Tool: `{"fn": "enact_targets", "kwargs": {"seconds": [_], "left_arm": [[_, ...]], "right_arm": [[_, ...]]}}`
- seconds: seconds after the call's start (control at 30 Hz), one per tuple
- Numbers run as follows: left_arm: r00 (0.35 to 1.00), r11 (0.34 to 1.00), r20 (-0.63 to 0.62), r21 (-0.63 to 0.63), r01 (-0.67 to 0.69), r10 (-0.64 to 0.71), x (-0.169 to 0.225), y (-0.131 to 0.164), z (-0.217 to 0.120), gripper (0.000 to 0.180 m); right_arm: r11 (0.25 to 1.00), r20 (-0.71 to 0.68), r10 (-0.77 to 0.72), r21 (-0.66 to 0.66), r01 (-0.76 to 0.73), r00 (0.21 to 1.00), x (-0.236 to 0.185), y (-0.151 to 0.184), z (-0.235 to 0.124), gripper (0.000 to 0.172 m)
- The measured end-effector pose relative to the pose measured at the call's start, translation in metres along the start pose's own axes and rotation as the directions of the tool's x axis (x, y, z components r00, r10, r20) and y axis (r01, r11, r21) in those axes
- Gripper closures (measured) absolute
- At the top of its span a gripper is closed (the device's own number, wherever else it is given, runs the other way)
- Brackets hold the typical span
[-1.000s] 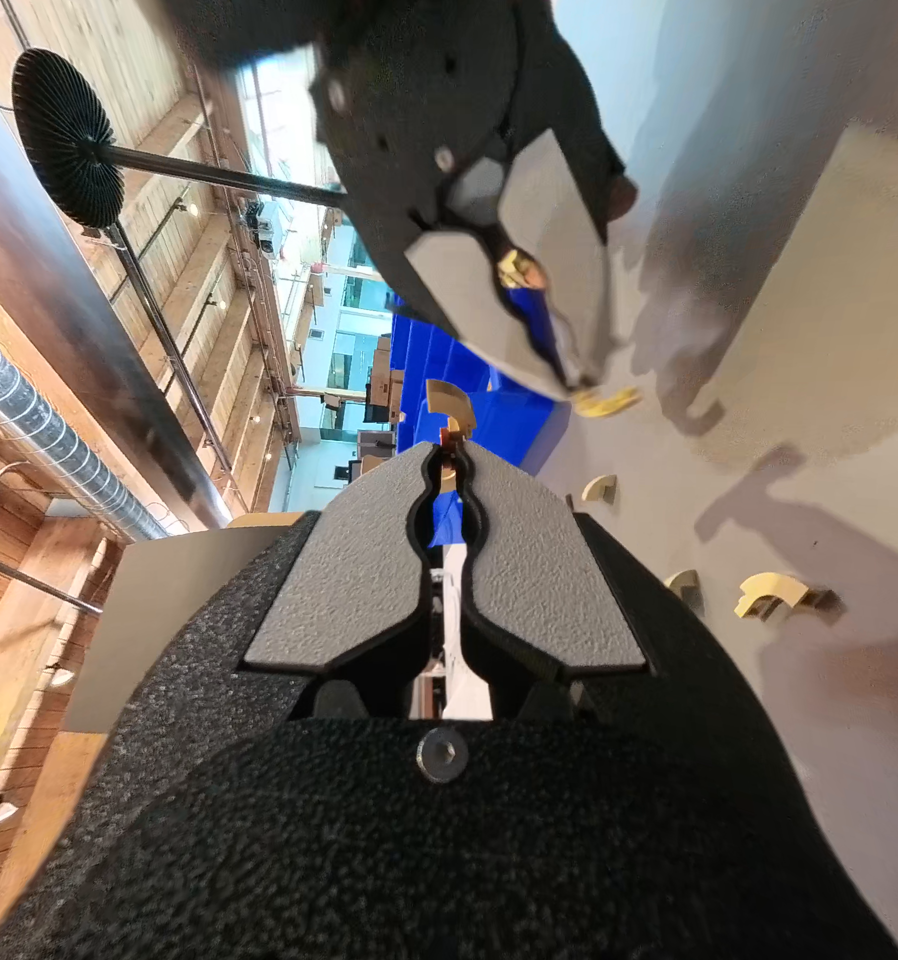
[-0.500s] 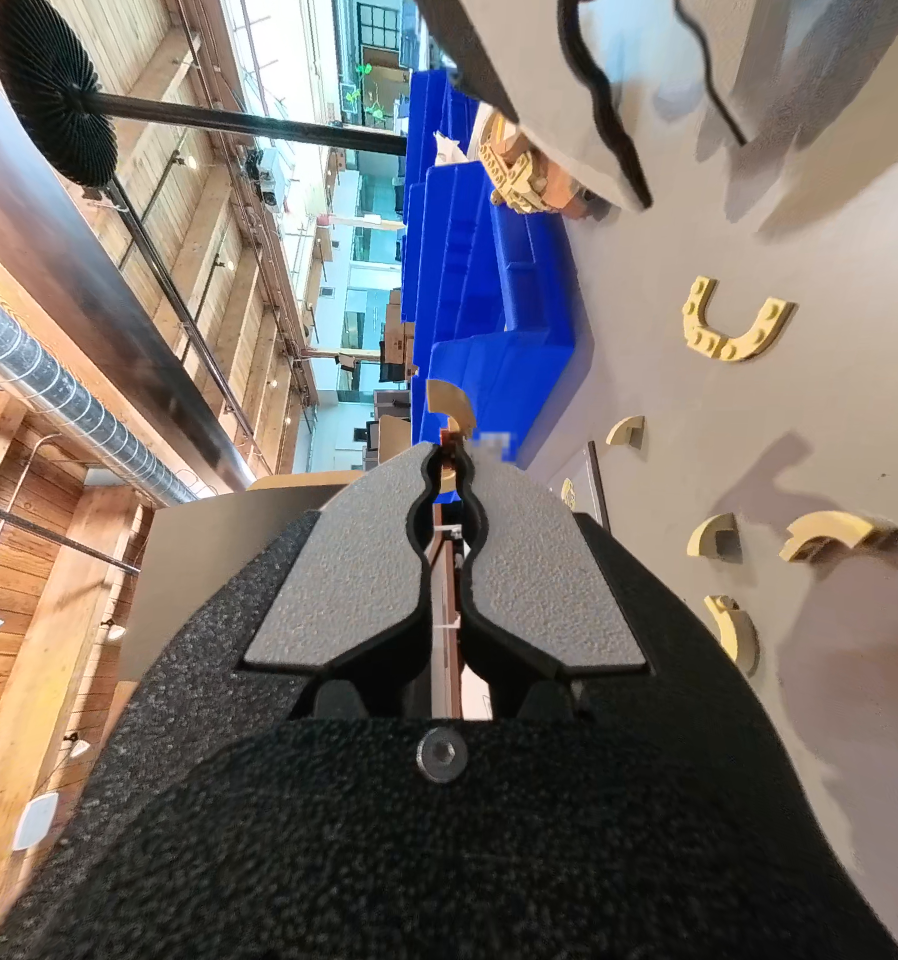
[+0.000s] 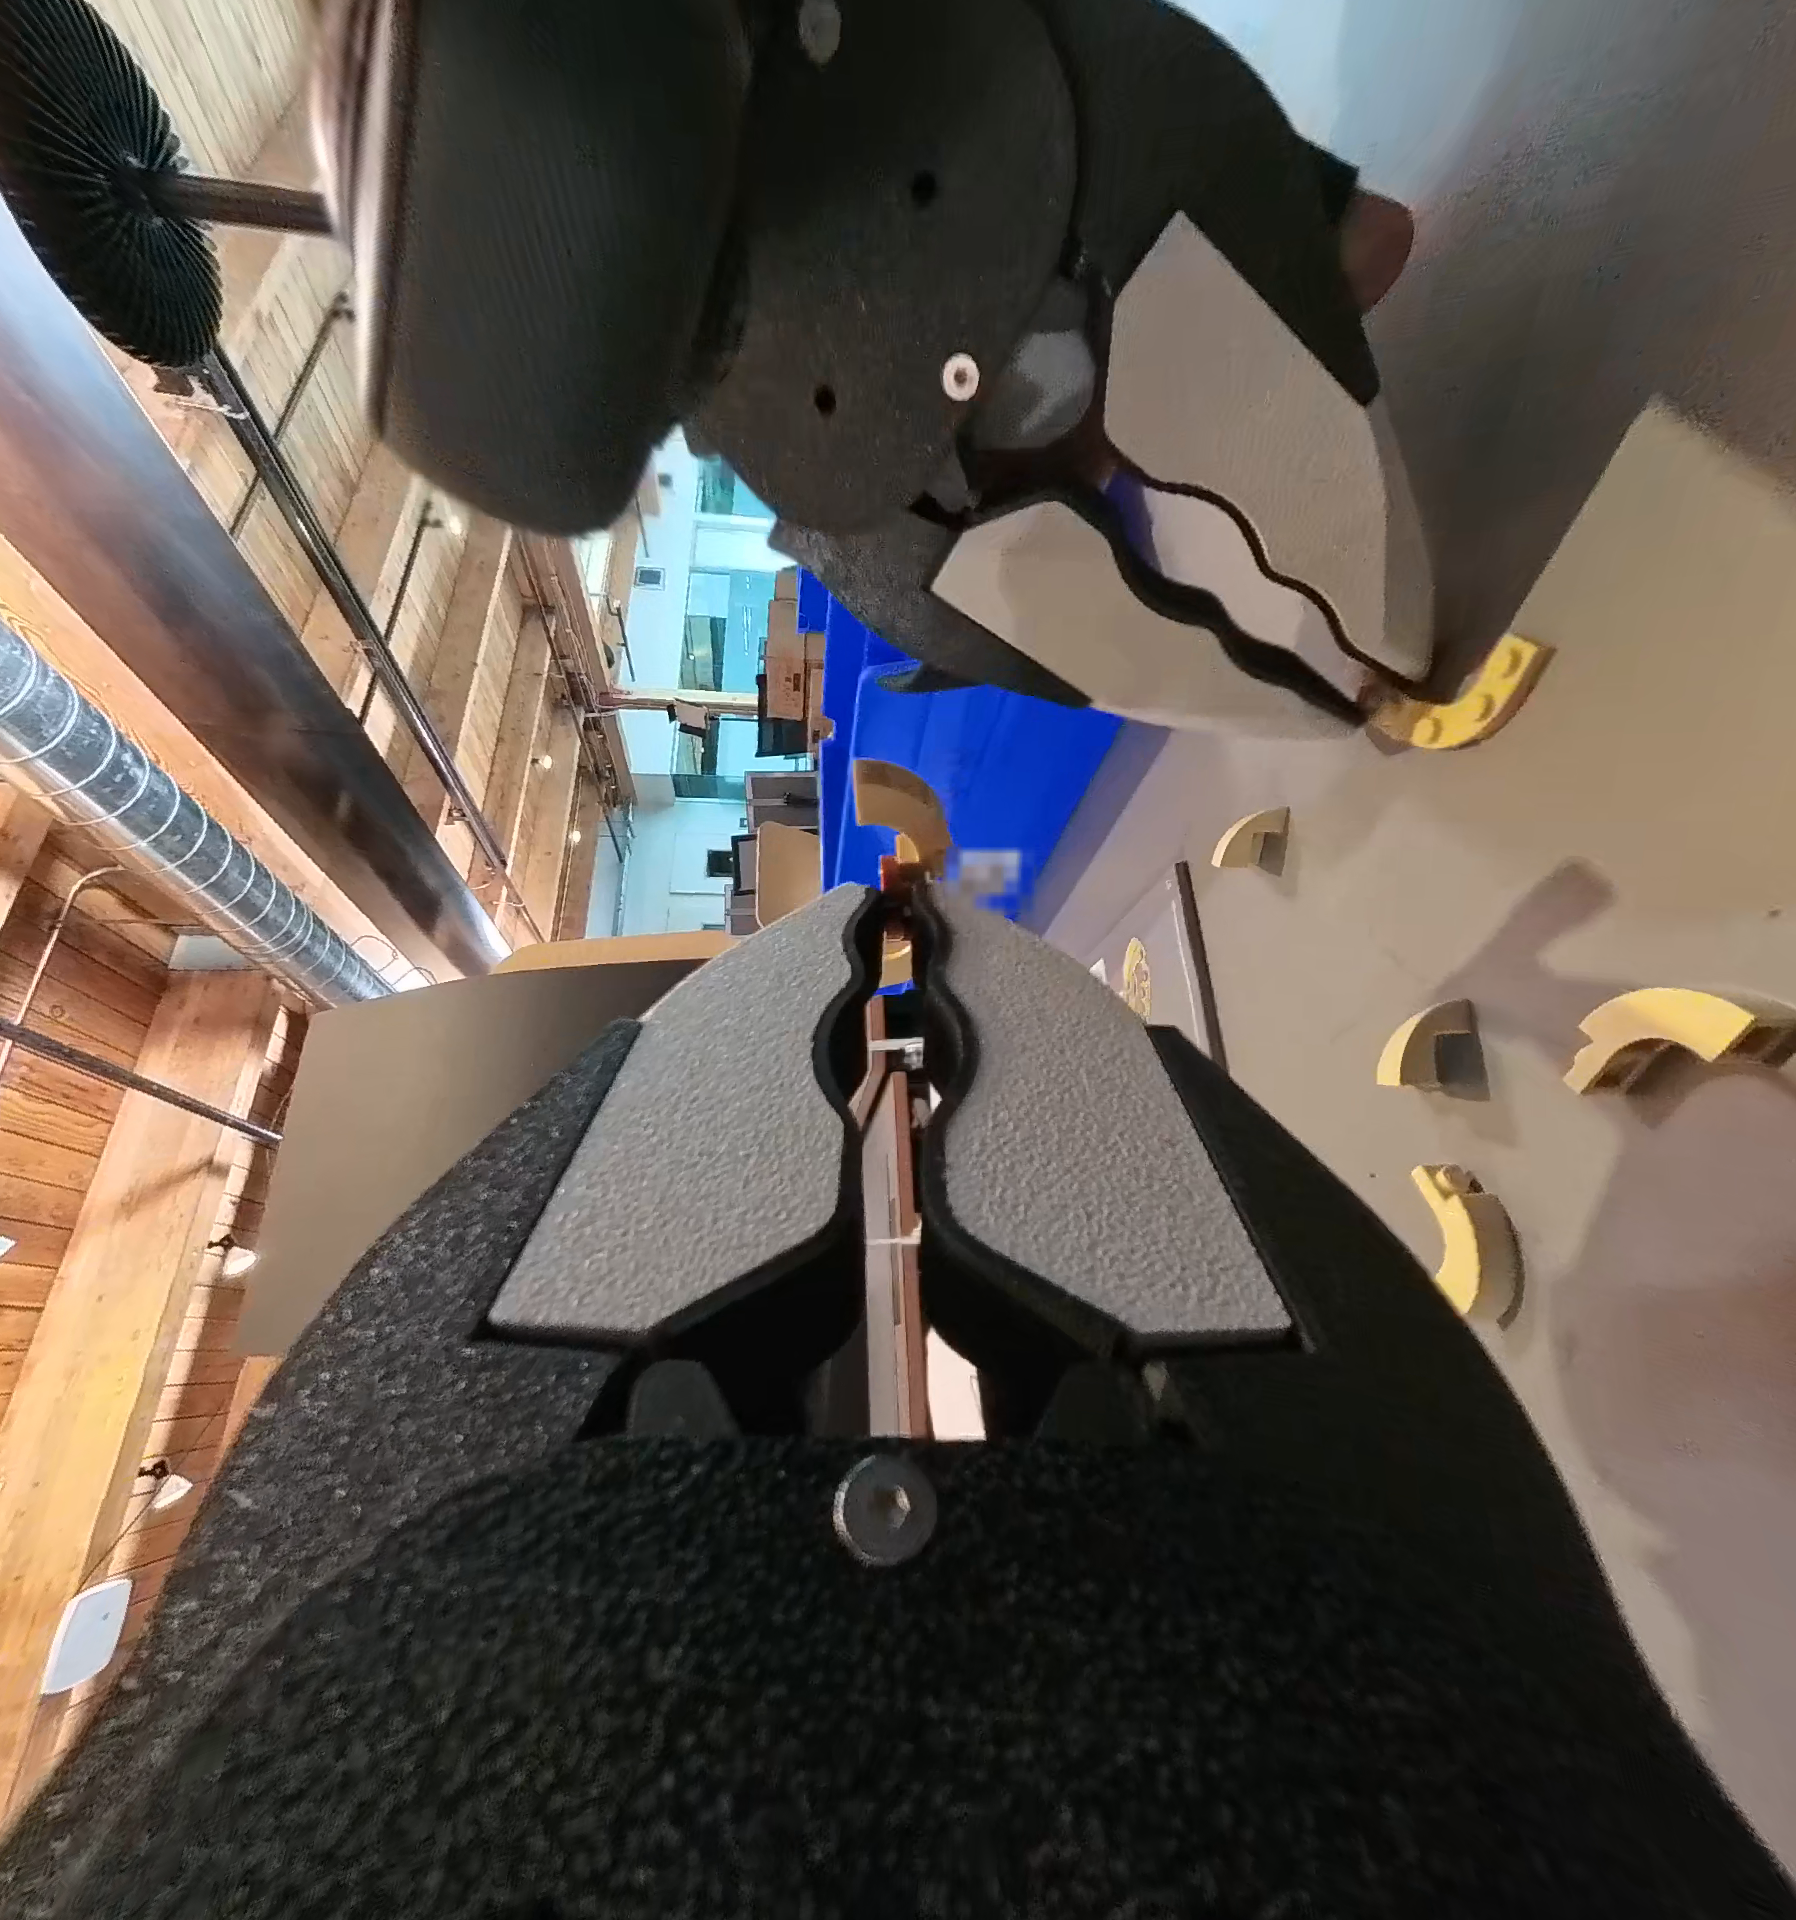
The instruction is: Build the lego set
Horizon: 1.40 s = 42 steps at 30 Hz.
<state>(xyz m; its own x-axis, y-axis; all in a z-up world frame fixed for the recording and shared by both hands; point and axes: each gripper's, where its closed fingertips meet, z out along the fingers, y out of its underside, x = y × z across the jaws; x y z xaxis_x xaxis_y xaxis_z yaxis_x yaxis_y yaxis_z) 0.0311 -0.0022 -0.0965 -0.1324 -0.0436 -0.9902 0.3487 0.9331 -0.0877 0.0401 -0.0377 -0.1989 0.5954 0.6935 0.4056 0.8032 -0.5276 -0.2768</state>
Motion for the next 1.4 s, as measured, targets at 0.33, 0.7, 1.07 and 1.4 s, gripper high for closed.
{"fn": "enact_targets", "kwargs": {"seconds": [0.33,0.7,1.07,1.4], "left_arm": [[0.996,0.996,0.086,-0.082,0.034,-0.026,-0.019,0.02,-0.003,0.176],[0.997,0.997,0.065,-0.063,0.049,-0.044,-0.014,0.019,-0.002,0.176],[0.997,0.995,-0.053,0.077,-0.058,0.062,0.022,0.001,-0.019,0.176],[0.991,0.985,-0.09,0.147,-0.085,0.099,0.044,-0.016,-0.014,0.176]], "right_arm": [[0.984,-0.564,0.113,0.176,-0.014,0.818,0.006,-0.009,-0.066,0.115],[0.89,-0.11,0.378,0.318,-0.328,0.919,-0.04,-0.011,-0.044,0.124],[0.849,0.137,0.401,0.316,-0.424,0.906,-0.017,-0.021,-0.002,0.106],[0.83,0.244,0.407,0.304,-0.468,0.88,-0.019,-0.022,0.001,0.124]]}}
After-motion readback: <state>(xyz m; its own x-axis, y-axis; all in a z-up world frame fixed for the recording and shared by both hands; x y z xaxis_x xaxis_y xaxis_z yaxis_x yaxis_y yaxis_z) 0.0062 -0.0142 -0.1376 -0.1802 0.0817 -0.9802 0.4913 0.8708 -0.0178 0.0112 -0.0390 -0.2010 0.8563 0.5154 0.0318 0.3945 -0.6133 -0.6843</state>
